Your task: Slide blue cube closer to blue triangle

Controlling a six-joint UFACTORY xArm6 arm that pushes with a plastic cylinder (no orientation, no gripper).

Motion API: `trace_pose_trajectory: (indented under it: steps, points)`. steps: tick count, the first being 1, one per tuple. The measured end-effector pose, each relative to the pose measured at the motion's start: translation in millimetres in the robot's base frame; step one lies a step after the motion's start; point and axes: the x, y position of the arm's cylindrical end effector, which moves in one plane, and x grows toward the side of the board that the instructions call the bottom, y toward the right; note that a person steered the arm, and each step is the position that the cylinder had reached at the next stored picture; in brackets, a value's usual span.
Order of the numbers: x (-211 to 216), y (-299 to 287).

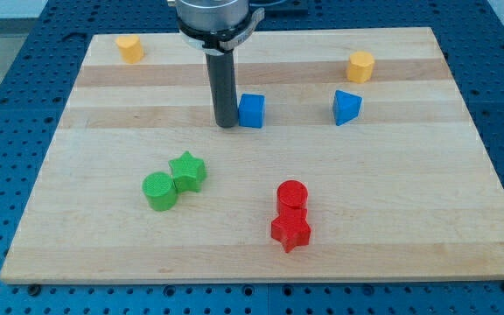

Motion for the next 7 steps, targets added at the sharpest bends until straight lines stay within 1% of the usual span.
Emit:
trace_pose_trajectory:
  steps: [1, 2, 7]
  points:
    - [-12.0, -6.9]
    - [-12.3, -6.8]
    - [-12.3, 53.9]
